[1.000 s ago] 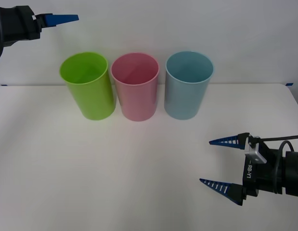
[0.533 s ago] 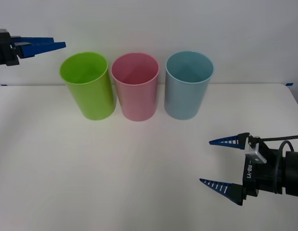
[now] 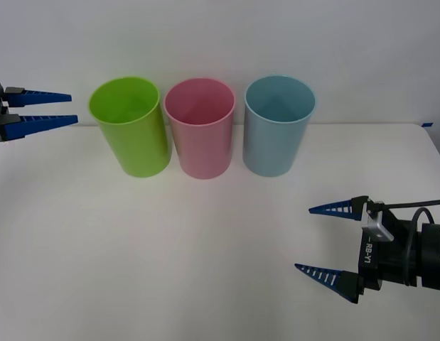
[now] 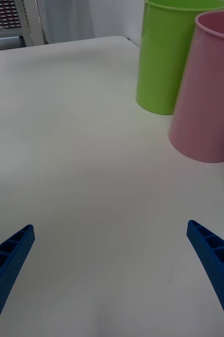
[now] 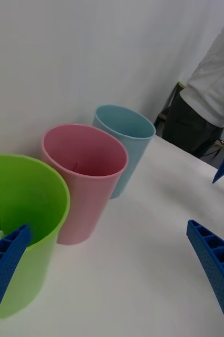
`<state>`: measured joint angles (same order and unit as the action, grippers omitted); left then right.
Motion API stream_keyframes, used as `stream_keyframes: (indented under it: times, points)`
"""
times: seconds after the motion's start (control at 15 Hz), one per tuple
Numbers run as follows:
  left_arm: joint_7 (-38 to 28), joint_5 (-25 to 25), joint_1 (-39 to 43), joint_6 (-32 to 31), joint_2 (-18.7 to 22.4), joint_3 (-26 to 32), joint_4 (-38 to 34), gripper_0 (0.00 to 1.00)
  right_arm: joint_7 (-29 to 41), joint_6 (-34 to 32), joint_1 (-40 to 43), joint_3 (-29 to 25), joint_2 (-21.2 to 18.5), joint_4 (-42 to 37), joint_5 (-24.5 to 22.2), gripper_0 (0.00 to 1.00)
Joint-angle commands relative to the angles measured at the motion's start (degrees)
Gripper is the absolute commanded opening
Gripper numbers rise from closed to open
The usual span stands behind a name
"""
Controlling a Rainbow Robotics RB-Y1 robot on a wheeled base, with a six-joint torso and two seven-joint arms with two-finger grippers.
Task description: Put cans in the blue bin and PET bottles in the pink bin and trash in the green bin.
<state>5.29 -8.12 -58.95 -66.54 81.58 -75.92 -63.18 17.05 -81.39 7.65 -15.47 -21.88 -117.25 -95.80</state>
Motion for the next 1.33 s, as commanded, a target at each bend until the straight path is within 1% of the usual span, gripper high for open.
stream_keyframes:
  times: [0.07, 0.13, 0.2, 0.27, 0.33, 0.4, 0.47, 0.6, 0.67, 0.73, 0.87, 1.0, 1.07, 1.2, 1.33]
  points:
    - [0.6, 1.1, 0.8, -0.6, -3.6, 0.2, 5.5, 1.0, 0.0, 0.0, 0.0, 0.0, 0.0, 0.0, 0.0, 1.0]
    - [0.8, 1.2, 1.0, -0.9, -4.8, 0.2, 7.4, 1.0, 0.0, 0.0, 0.0, 0.0, 0.0, 0.0, 0.0, 1.0]
    - [0.4, 1.3, 1.6, -1.0, -4.9, 0.9, 7.4, 1.0, 0.0, 0.0, 0.0, 0.0, 0.0, 0.0, 0.0, 1.0]
    - [0.2, 2.7, 3.1, -1.0, -5.2, 3.6, 7.4, 1.0, 0.0, 0.0, 0.0, 0.0, 0.0, 0.0, 0.0, 1.0]
    - [0.2, 5.8, 6.5, -1.0, -5.6, 8.9, 7.3, 1.0, 0.0, 0.0, 0.0, 0.0, 0.0, 0.0, 0.0, 1.0]
    - [-0.2, 11.1, 11.2, -1.5, -6.1, 16.8, 6.6, 1.0, 0.0, 0.0, 0.0, 0.0, 0.0, 0.0, 0.0, 1.0]
    - [-3.5, 20.4, 18.5, -2.5, -7.1, 29.9, 4.7, 1.0, 0.0, 0.0, 0.0, 0.0, 0.0, 0.0, 0.0, 1.0]
    - [-10.9, 33.3, 29.0, -2.7, -9.1, 48.1, -1.4, 1.0, 0.0, 0.0, 0.0, 0.0, 0.0, 0.0, 0.0, 1.0]
    - [-13.5, 37.6, 32.6, -2.6, -10.0, 54.3, -4.1, 1.0, 0.0, 0.0, 0.0, 0.0, 0.0, 0.0, 0.0, 1.0]
    - [-15.0, 41.1, 35.5, -2.7, -11.2, 58.6, -6.4, 1.0, 0.0, 0.0, 0.0, 0.0, 0.0, 0.0, 0.0, 1.0]
    - [-16.0, 46.0, 37.8, -2.9, -13.0, 62.2, -8.4, 1.0, 0.0, 0.0, 0.0, 0.0, 0.0, 0.0, 0.0, 1.0]
    - [-16.8, 48.6, 38.9, -2.5, -13.7, 63.2, -10.1, 1.0, 0.0, 0.0, 0.0, 0.0, 0.0, 0.0, 0.0, 1.0]
    - [-17.5, 50.8, 40.5, -1.9, -14.5, 65.0, -11.9, 1.0, 0.0, 0.0, 0.0, 0.0, 0.0, 0.0, 0.0, 1.0]
    - [-22.2, 56.6, 43.9, -1.4, -17.0, 69.8, -16.4, 1.0, 0.0, 0.0, 0.0, 0.0, 0.0, 0.0, 0.0, 1.0]
    - [-26.5, 63.0, 47.9, 0.1, -20.1, 75.0, -22.8, 1.0, 0.0, 0.0, 0.0, 0.0, 0.0, 0.0, 0.0, 1.0]
